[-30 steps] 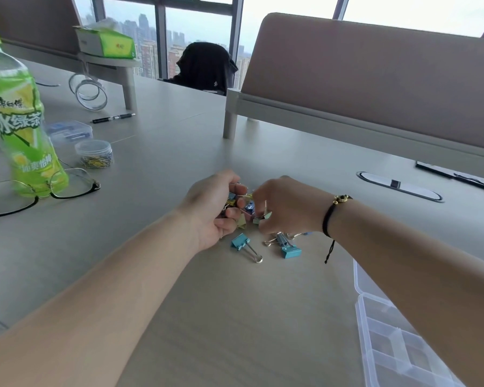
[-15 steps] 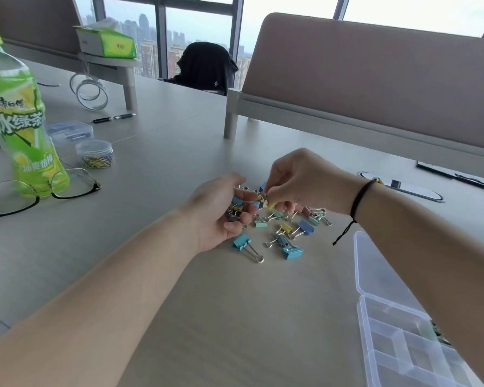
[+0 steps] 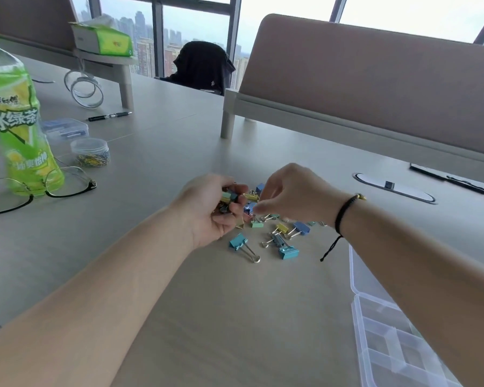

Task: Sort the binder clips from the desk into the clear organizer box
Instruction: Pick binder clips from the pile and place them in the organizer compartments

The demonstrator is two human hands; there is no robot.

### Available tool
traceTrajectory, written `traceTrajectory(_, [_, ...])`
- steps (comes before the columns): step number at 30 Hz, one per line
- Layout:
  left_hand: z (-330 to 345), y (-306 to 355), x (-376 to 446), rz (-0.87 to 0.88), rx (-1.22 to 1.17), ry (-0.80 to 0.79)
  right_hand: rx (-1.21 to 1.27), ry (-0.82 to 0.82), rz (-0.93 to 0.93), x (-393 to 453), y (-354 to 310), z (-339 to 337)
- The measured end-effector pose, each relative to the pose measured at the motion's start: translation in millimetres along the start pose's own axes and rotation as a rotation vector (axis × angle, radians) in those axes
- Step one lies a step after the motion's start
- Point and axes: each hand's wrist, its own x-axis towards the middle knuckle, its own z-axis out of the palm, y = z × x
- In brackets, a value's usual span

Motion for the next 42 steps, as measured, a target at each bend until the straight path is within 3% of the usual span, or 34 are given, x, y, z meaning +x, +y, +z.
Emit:
traceTrajectory(2, [0.9,-0.9,0.0,0.018,0.033,0.003,-0.106,-0.019,0.010,-4.3,0.5,14.1])
traceTrajectory(11, [1.8,-2.6,-2.9,0.091,0.125,-0.005,-0.163,0.014,0.011,-3.0,-10.1,24.8])
traceTrajectory(17, [4.5,-5.1,-9.0,0.120,0.230,-0.046,0.107,0.073,0.072,-21.2,3.7,-4.7])
traceTrajectory(23, [10.2,-13.6,-15.5,0.225,0.454,-0.149,0.315,0.060,0.040,-98.1,50.0,-42.8])
traceTrajectory(25, [14.1,-18.3,-18.5,0.326,0.548,-0.156,0.348,0.081,0.090,-131.4,77.9,-53.3])
traceTrajectory(29, [40.6,-29.5,-29.4,0.739,0.811,-0.160,0.409,0.123,0.167,-188.2,124.1,-68.1])
traceTrajectory(32, [89.3,-50.8,-39.1,0.890,1.062,-0.266,0.467,0.157,0.172,-211.1,140.4,-70.2])
traceTrajectory(37, [159.2,-102.4,-49.7,0.769,1.444,-0.635,0.518,0.187,0.099,-221.3,142.4,-55.4])
traceTrajectory(42, [164.0,-116.6,-48.7,0.793,1.543,-0.666,0.481,0.232,0.035,-223.6,148.0,-49.4])
